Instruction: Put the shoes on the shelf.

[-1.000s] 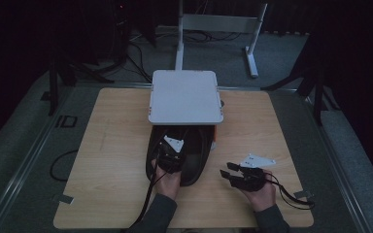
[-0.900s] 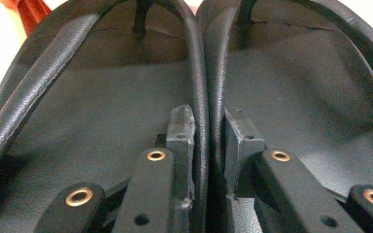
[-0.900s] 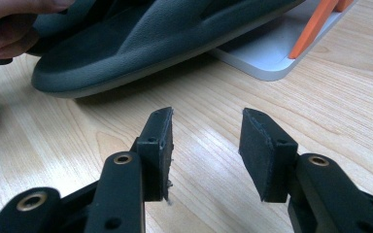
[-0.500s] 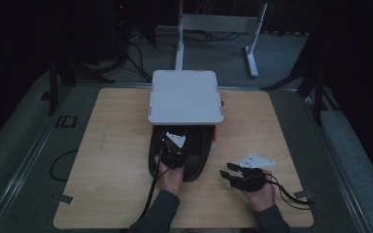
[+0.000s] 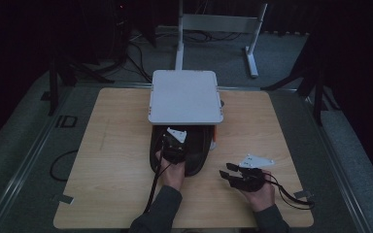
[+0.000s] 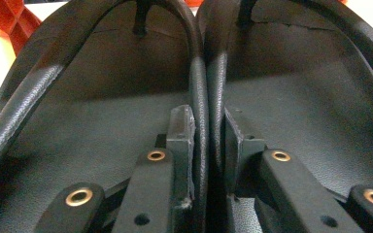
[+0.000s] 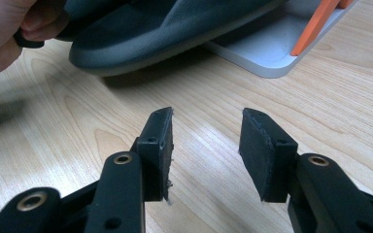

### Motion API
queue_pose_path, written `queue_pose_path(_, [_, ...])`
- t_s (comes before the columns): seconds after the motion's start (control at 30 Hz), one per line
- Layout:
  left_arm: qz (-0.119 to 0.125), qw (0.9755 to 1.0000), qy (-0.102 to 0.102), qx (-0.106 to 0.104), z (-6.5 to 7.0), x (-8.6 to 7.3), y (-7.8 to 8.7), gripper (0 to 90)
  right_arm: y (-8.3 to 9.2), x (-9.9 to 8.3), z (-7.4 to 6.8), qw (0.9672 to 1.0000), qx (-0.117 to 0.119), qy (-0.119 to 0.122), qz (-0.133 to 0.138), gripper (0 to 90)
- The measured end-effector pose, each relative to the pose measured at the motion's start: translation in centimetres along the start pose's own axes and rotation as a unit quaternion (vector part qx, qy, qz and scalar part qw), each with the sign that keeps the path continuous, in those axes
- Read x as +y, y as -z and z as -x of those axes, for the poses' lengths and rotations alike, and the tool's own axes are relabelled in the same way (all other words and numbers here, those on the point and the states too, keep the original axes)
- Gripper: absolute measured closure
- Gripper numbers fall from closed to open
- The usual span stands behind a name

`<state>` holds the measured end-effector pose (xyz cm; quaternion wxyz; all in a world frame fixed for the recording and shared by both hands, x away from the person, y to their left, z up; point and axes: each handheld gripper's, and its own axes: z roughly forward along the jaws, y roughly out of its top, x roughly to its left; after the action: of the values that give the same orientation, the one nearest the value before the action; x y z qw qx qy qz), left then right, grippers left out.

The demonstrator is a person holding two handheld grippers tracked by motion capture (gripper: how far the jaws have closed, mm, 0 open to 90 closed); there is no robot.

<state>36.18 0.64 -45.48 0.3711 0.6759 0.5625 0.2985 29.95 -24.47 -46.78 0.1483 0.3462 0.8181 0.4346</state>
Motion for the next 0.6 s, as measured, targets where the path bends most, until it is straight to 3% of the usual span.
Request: queue_pose_path(0.6, [0.005,0.9999,0.01,0.01,0.2,1.4,-0.6,75.0,-0.1,-0.1,0.0,1.0,0.001,0.001,-0.001,55.3])
